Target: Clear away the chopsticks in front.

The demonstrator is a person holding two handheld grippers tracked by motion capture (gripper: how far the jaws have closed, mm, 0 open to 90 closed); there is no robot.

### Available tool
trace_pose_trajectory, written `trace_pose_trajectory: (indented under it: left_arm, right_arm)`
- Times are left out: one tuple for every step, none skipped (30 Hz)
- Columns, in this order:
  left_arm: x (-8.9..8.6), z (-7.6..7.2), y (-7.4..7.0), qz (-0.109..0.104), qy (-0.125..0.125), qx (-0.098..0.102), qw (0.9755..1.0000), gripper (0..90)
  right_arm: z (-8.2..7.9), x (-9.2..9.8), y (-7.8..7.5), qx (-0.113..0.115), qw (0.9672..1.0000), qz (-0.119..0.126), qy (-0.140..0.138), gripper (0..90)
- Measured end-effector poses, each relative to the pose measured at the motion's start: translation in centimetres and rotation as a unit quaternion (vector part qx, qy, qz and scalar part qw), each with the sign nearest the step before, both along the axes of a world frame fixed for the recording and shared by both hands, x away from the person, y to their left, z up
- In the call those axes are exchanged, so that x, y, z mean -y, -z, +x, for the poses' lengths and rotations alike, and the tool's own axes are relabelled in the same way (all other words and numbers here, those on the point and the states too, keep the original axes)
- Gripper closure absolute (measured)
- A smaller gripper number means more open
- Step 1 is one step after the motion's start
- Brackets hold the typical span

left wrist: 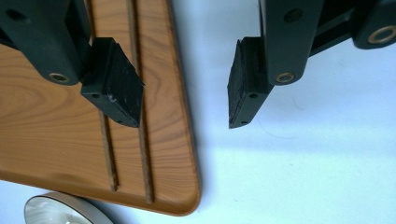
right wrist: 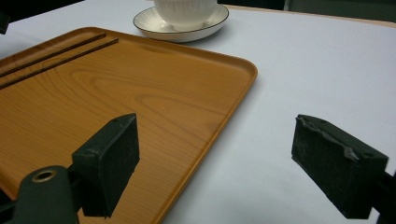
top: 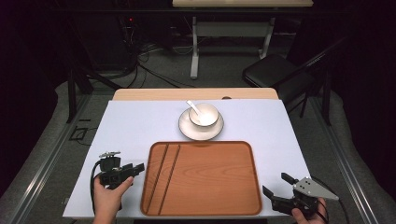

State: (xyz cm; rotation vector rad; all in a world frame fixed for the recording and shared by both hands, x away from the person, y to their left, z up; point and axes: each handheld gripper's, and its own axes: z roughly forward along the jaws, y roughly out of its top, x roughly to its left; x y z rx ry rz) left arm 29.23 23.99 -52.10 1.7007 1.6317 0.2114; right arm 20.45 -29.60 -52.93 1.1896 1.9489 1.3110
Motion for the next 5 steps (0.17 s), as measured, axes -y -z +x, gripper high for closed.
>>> trace_pose_trajectory:
  left_arm:
    - [-0.10, -0.05, 0.10, 0.000, -0.001, 0.005, 1.0000, 44.9]
    - [-0.25, -0.10, 0.17, 0.000, -0.002, 0.010, 0.9999, 44.9]
    - [-0.39, -0.17, 0.24, -0.003, -0.006, 0.018, 0.9998, 44.5]
    - [-0.57, -0.22, 0.31, -0.001, -0.008, 0.023, 0.9997, 43.9]
    - [-0.57, -0.22, 0.31, -0.001, -0.008, 0.023, 0.9997, 43.2]
  right_arm:
    - [-0.01, -0.04, 0.00, 0.001, 1.0000, -0.001, -0.001, 14.7]
    - [-0.02, -0.07, 0.01, 0.003, 1.0000, -0.002, -0.003, 14.8]
    - [-0.04, -0.06, 0.01, 0.005, 1.0000, -0.002, -0.006, 14.7]
    - [-0.09, -0.06, 0.00, 0.006, 1.0000, -0.002, -0.008, 14.7]
    - [-0.15, -0.06, -0.03, 0.006, 1.0000, -0.003, -0.007, 14.7]
